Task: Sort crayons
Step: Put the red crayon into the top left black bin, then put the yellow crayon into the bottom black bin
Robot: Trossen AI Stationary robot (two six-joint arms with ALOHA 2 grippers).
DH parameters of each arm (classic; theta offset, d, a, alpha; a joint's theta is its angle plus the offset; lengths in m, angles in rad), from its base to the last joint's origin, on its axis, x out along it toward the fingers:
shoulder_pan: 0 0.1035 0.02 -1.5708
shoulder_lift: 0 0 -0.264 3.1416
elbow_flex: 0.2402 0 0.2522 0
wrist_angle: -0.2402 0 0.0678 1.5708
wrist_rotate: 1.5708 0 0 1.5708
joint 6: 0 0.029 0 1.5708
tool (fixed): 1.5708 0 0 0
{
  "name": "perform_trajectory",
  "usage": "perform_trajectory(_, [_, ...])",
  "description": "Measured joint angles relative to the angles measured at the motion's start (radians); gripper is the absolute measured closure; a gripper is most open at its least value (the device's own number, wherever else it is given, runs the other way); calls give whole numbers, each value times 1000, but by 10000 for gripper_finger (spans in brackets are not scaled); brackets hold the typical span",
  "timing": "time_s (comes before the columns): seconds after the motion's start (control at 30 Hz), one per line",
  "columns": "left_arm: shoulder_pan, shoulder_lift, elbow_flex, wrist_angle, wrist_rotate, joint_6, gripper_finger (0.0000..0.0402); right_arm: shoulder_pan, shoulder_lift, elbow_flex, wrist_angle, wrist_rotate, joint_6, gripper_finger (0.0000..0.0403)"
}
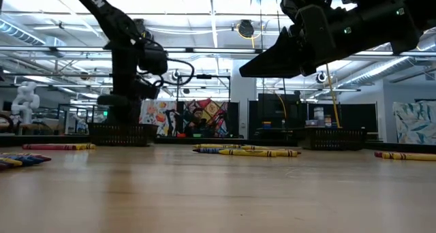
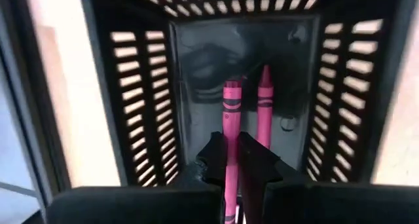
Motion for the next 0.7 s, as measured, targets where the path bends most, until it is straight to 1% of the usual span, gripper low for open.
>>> perform_trajectory(0.2, [10, 6, 9, -5, 0, -58, 380, 0, 0, 0, 0, 0, 0, 330])
perform_trajectory(0.3, [10, -24, 34, -39, -7, -77, 362, 0, 0, 0, 0, 0, 0, 330])
perform_trajectory(0.4, [8, -67, 68, -104, -58, -113, 342, 0, 0, 0, -1, 2, -1, 330])
perform_trajectory(0.43, [9, -86, 76, -110, -61, -133, 336, 0, 0, 0, -1, 2, -6, 330])
perform_trajectory(0.47, [10, -106, 81, -109, -50, -149, 331, 0, 0, 0, 0, 2, -12, 330])
perform_trajectory(0.57, [9, -156, 82, -113, 28, -156, 321, 0, 0, 0, 0, 3, -16, 330])
perform_trajectory(0.7, [9, -173, 82, -116, 41, -162, 317, 0, 0, 0, -3, 4, -18, 330])
